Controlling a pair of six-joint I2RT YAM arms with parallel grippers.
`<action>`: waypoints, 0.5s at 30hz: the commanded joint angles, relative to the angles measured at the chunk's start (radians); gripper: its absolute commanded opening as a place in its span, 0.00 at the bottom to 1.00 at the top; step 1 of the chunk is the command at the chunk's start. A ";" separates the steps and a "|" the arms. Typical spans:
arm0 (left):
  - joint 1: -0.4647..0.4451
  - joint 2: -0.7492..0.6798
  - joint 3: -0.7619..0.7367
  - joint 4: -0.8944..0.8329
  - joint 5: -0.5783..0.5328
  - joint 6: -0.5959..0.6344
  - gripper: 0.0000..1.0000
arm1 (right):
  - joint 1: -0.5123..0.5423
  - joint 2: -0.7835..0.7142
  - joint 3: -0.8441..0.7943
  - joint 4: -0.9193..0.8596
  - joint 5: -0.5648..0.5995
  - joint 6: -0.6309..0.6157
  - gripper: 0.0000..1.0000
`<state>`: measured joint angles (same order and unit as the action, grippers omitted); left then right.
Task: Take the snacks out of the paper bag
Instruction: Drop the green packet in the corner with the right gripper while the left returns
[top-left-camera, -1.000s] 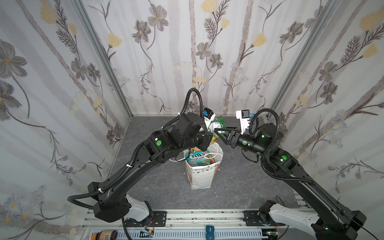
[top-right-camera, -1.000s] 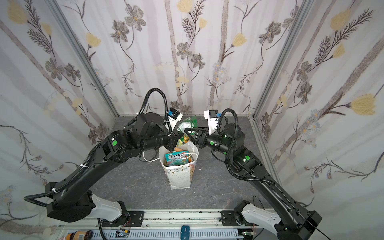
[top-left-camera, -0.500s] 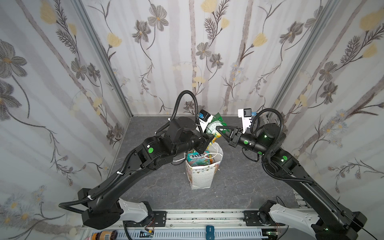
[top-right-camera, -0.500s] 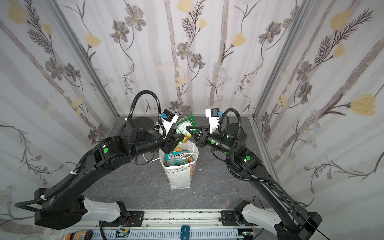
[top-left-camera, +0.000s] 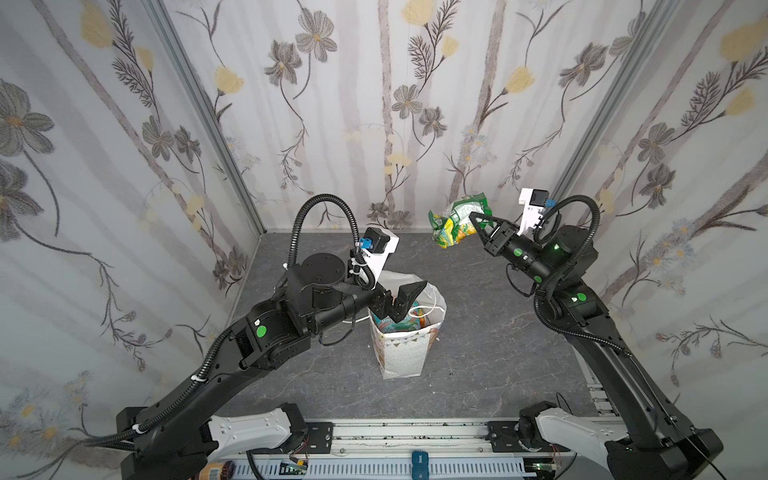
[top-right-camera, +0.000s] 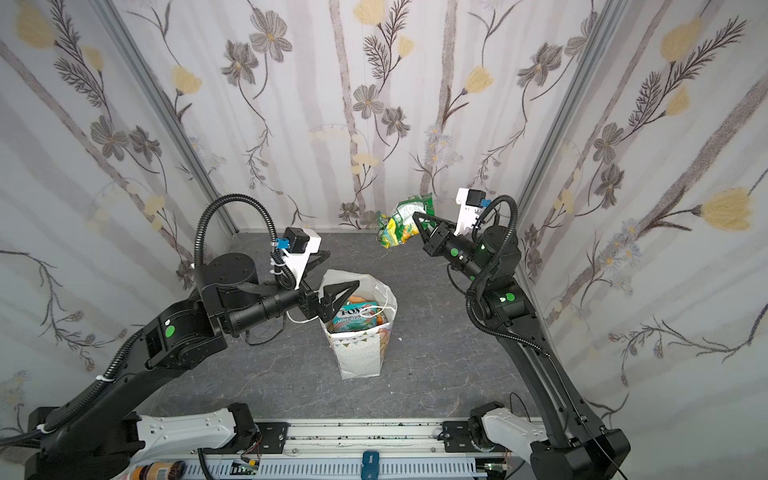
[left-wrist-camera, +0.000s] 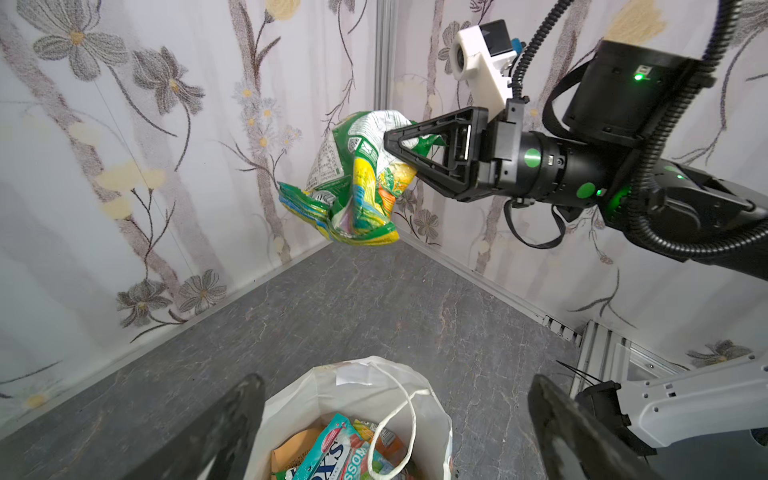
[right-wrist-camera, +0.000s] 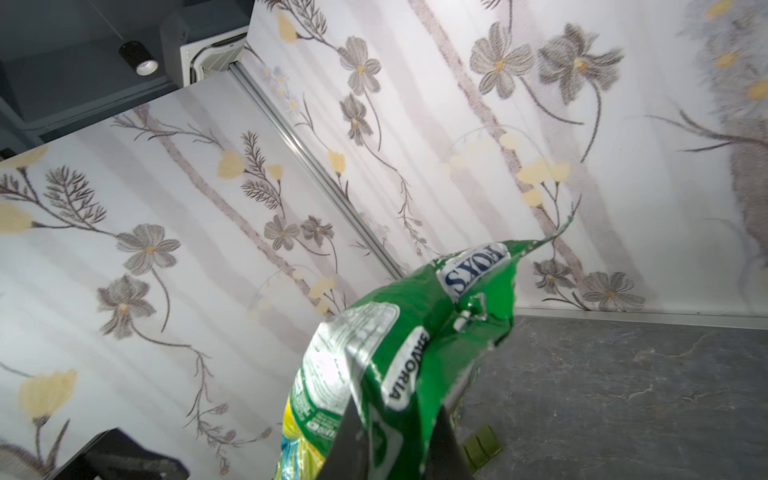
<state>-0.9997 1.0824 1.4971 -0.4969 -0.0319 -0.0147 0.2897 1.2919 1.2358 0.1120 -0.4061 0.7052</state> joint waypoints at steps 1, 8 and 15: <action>0.001 -0.016 -0.024 0.035 0.004 0.030 1.00 | -0.080 0.045 -0.013 0.099 -0.020 0.023 0.00; 0.002 -0.040 -0.099 0.039 0.011 0.054 1.00 | -0.261 0.215 -0.025 0.168 -0.083 0.027 0.00; 0.001 -0.075 -0.185 0.071 0.032 0.107 1.00 | -0.415 0.487 0.034 0.192 -0.119 0.010 0.00</action>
<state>-0.9997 1.0191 1.3331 -0.4755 -0.0193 0.0528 -0.0906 1.7084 1.2381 0.2401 -0.4969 0.7216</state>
